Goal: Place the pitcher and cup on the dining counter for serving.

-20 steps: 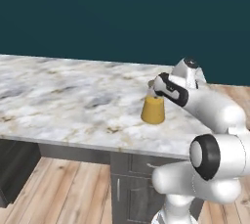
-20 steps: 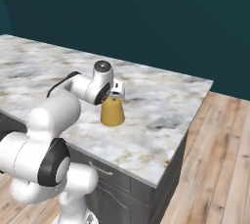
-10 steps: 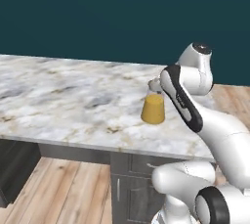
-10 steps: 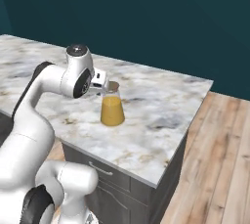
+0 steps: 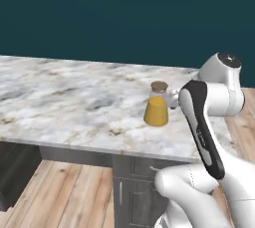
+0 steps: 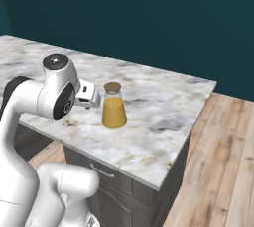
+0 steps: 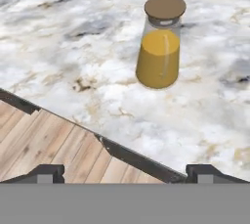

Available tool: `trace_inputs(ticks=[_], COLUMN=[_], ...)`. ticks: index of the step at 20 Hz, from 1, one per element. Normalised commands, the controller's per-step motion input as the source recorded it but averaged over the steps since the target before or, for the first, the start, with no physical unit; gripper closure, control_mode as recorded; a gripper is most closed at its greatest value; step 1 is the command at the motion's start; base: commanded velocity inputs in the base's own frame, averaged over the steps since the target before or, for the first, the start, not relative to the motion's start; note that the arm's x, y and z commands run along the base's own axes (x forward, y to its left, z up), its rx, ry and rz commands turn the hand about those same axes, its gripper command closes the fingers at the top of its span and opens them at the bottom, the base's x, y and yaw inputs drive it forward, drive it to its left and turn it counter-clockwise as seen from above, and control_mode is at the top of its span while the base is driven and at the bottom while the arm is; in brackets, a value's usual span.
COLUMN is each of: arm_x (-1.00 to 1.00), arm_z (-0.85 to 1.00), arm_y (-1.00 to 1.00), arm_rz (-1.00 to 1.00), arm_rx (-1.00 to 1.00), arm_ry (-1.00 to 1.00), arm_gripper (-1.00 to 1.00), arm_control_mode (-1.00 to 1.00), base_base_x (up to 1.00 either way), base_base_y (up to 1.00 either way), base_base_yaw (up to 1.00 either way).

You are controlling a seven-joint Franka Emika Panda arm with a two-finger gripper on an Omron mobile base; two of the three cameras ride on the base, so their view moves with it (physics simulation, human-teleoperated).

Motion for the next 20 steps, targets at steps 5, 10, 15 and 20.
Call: trace_inputs(ticks=[5, 10, 15, 20], arm_x=[0.0, 0.0, 0.0, 0.0], arm_z=[0.0, 0.0, 0.0, 0.0], arm_y=[0.0, 0.0, 0.0, 0.0], arm_rz=[0.0, 0.0, 0.0, 0.0], arm_rx=[0.0, 0.0, 0.0, 0.0], arm_ry=[0.0, 0.0, 0.0, 0.0], arm_gripper=[-1.0, -1.0, -1.0, -1.0], arm_control_mode=[1.0, 1.0, 1.0, 1.0], base_base_x=[-0.85, -0.01, 0.0, 0.0], base_base_y=[0.36, 0.18, 0.0, 0.0], base_base_yaw=[0.51, 0.99, 1.0, 1.0])
